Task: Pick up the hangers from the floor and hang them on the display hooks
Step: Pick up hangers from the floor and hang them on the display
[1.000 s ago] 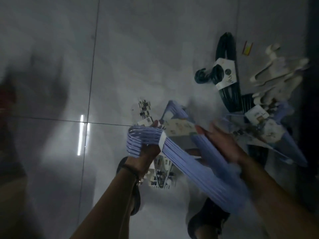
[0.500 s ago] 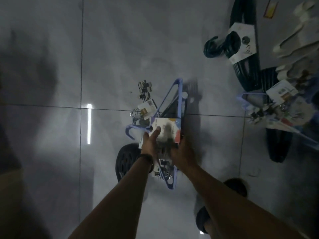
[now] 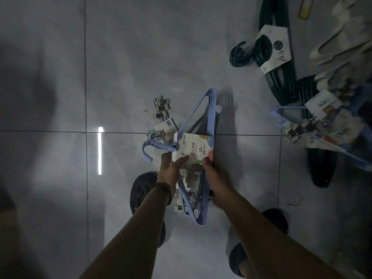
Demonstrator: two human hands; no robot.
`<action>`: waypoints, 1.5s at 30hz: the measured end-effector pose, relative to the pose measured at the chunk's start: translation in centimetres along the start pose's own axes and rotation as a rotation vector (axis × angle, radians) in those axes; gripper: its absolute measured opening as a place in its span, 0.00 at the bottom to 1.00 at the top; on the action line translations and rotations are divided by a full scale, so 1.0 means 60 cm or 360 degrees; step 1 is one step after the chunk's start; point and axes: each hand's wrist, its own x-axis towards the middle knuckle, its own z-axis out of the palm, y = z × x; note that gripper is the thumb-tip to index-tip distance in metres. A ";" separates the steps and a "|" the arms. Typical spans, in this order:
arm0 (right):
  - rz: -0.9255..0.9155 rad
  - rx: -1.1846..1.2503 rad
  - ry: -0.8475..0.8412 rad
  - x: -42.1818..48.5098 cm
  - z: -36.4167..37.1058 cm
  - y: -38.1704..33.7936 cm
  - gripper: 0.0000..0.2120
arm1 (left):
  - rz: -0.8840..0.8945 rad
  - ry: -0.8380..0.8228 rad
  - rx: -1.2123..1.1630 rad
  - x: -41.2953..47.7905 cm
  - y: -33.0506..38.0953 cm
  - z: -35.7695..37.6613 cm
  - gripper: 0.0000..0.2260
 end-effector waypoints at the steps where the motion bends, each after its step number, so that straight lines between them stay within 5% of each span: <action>1: -0.0018 0.0023 -0.0034 -0.010 -0.009 0.002 0.10 | 0.0069 -0.0001 -0.0012 -0.006 -0.002 0.004 0.17; 8: -0.0069 0.0098 -0.0009 -0.058 -0.055 0.022 0.20 | 0.0100 0.0147 0.0295 -0.067 0.022 0.054 0.44; 13: -0.0064 0.0189 0.0053 -0.173 -0.088 -0.020 0.07 | 0.0035 0.0034 0.0574 -0.152 0.063 0.096 0.28; 16: -0.0201 0.0004 -0.0089 -0.271 -0.116 -0.070 0.22 | 0.0312 -0.0020 0.0781 -0.233 0.124 0.111 0.20; 18: -0.0313 -0.0126 0.0068 -0.347 -0.151 -0.134 0.29 | 0.0456 -0.0099 0.0950 -0.305 0.178 0.117 0.22; 22: -0.1243 -0.0847 0.0991 -0.569 -0.260 -0.324 0.43 | 0.0599 -0.0299 0.1273 -0.481 0.324 0.135 0.31; 24: -0.1517 -0.1511 0.0852 -0.709 -0.296 -0.424 0.50 | 0.0765 -0.0434 0.1488 -0.586 0.408 0.151 0.38; 28: -0.1180 -0.2403 0.0283 -0.958 -0.312 -0.550 0.52 | 0.1225 -0.0682 0.1893 -0.825 0.563 0.197 0.43; 33: -0.1160 -0.1826 0.0237 -1.258 -0.357 -0.569 0.30 | 0.1721 -0.1065 0.2162 -1.107 0.718 0.272 0.38; 37: -0.1535 -0.1139 0.0639 -1.432 -0.412 -0.504 0.34 | 0.2044 -0.1333 0.2437 -1.296 0.782 0.332 0.37; 39: -0.1590 -0.0755 0.0766 -1.495 -0.434 -0.459 0.28 | 0.2372 -0.1328 0.2514 -1.391 0.786 0.361 0.32; 41: -0.1693 -0.0358 0.0896 -1.544 -0.452 -0.409 0.14 | 0.2827 -0.0979 0.2531 -1.482 0.774 0.376 0.37; 43: -0.1767 0.0098 0.1039 -1.582 -0.470 -0.358 0.18 | 0.3281 -0.0592 0.2067 -1.558 0.743 0.357 0.38; 45: -0.1897 0.0484 0.1018 -1.615 -0.484 -0.305 0.16 | 0.3417 -0.0728 0.0974 -1.608 0.688 0.320 0.31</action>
